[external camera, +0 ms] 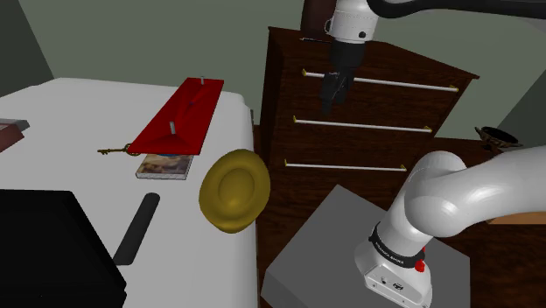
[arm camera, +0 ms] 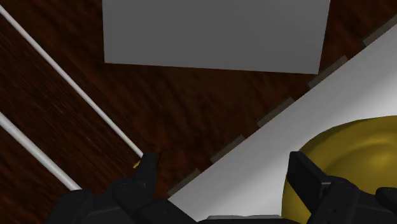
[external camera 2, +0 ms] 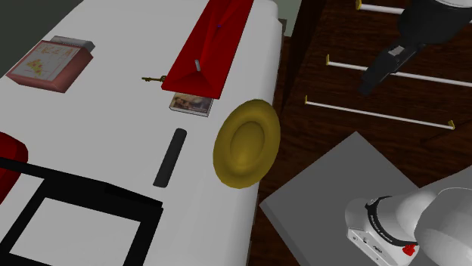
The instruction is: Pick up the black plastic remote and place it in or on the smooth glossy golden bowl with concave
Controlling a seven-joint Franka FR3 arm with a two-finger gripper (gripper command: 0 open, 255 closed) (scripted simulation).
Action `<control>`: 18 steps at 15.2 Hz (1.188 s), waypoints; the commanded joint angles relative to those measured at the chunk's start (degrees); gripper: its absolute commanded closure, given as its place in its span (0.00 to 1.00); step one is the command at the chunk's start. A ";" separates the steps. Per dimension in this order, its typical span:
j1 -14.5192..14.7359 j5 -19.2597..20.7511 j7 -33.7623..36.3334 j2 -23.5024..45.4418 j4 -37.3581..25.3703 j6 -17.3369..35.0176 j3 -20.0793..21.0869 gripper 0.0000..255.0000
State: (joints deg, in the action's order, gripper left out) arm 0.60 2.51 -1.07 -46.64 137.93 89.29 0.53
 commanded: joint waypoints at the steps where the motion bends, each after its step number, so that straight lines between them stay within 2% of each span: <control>1: 0.00 0.00 0.00 0.00 0.00 0.00 0.00 0.00; 9: 1.28 -9.38 16.86 4.82 2.83 6.11 9.97 0.00; 18: 1.72 -17.09 34.99 17.35 -0.29 15.66 20.85 0.00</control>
State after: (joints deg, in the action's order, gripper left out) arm 2.51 -14.01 31.84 -31.31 138.51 103.71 20.24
